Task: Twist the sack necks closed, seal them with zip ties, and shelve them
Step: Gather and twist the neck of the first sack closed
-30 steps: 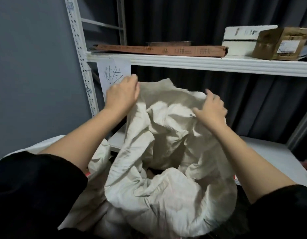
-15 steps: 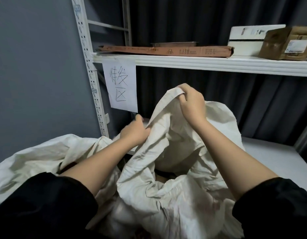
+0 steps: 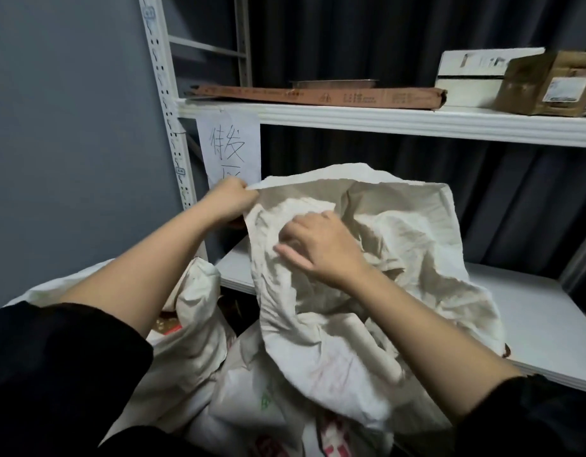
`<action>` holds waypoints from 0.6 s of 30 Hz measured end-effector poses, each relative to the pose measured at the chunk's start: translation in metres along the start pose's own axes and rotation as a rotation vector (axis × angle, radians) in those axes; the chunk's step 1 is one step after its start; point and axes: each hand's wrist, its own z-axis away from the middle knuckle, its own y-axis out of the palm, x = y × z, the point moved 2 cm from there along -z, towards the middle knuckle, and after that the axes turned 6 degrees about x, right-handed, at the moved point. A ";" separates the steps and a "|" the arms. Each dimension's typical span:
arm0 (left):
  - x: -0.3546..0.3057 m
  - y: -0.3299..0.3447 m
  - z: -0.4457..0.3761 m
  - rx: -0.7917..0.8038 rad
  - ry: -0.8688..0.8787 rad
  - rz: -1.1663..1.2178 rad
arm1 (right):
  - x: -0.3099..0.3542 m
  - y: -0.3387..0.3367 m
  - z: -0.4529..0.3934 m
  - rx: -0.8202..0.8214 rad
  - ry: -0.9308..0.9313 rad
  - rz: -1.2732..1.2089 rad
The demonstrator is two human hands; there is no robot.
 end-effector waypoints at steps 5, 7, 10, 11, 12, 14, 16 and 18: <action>-0.009 -0.019 0.010 0.116 0.060 0.003 | -0.017 0.036 0.011 0.522 0.194 -0.055; -0.015 -0.018 0.015 0.308 0.010 0.146 | -0.015 0.042 0.009 0.601 0.096 0.086; -0.024 -0.014 0.016 0.251 -0.090 0.521 | -0.005 0.041 -0.003 0.432 0.004 0.058; -0.023 -0.013 0.014 0.178 -0.122 0.656 | -0.003 0.038 -0.006 0.274 0.041 -0.052; -0.022 -0.014 0.012 0.115 -0.144 0.793 | -0.002 0.032 -0.006 0.098 0.130 -0.194; -0.018 -0.016 0.008 0.044 -0.145 1.023 | 0.003 0.014 -0.001 -0.143 0.418 -0.466; -0.016 -0.018 0.006 0.005 -0.119 1.200 | 0.012 0.000 0.004 -0.183 0.548 -0.520; -0.018 -0.017 0.004 -0.015 -0.087 1.335 | 0.025 -0.007 0.005 0.039 0.539 -0.373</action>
